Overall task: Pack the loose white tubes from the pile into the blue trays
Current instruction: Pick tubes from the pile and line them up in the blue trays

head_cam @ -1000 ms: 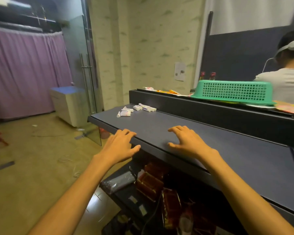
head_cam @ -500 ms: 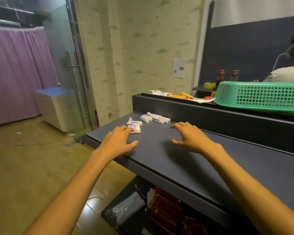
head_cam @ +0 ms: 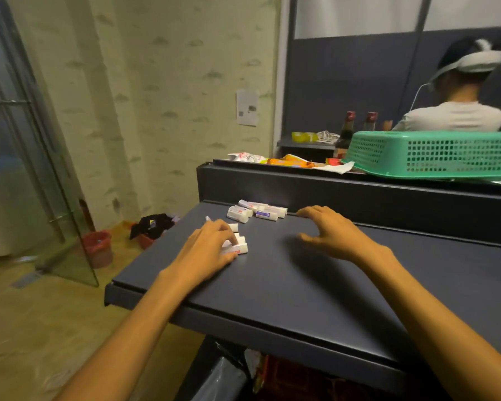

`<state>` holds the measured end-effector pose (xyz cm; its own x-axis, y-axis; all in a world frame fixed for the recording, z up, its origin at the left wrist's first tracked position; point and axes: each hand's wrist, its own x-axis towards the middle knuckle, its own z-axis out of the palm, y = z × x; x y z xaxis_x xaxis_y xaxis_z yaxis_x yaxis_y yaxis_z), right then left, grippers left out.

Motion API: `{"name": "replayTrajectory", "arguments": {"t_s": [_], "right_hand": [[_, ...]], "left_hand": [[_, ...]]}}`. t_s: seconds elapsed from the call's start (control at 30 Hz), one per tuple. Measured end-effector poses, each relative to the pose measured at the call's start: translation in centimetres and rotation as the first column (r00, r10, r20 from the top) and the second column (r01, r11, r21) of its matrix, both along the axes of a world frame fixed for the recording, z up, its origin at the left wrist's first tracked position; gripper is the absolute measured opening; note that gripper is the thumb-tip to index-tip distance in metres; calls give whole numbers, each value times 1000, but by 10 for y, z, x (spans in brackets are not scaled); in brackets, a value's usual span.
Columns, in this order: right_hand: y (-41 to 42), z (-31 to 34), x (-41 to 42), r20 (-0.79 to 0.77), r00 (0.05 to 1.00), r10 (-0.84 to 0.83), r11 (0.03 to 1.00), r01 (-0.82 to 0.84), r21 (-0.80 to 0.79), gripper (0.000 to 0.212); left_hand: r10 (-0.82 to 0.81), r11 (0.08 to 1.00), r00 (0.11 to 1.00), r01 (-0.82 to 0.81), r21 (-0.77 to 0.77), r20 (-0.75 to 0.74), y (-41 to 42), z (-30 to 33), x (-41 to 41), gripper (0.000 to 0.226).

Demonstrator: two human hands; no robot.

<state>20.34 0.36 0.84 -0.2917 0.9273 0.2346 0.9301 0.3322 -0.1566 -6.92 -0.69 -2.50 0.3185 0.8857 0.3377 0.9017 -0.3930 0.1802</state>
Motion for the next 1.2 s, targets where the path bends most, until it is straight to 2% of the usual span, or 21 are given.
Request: {"name": "replayTrajectory", "arguments": {"t_s": [0.2,0.4,0.5,0.57,0.7,0.83,1.0,1.2], "right_hand": [[-3,-1,-14,-14,997,-82,997,82,-8,55],[-6,-2,-12,-26,992,-124,992,124,-8,55],[-8,-4,-7,-39,990,-132,991,132,-9,54],[-8,-5,-3,-50,990,-128,992,128,-6,54],[-6,-6,3,-60,992,-108,994,108,-16,54],[-2,-8,5,-71,996,-61,998,60,-20,54],[3,-12,-3,-79,997,-1,999,-3,-47,52],[10,-14,-28,-95,993,73,994,-80,-76,46]], "left_hand": [[-162,985,987,163,50,-23,9,6,-2,23],[-251,968,958,246,57,140,16,4,8,14],[-317,948,912,309,70,259,21,4,14,25],[-337,942,910,326,83,241,23,7,19,31],[-307,951,924,305,44,226,26,13,24,27],[-215,975,921,220,22,325,25,19,28,22],[-157,983,869,184,-11,470,23,27,21,34],[-153,972,802,229,-61,577,26,27,-5,25]]}}
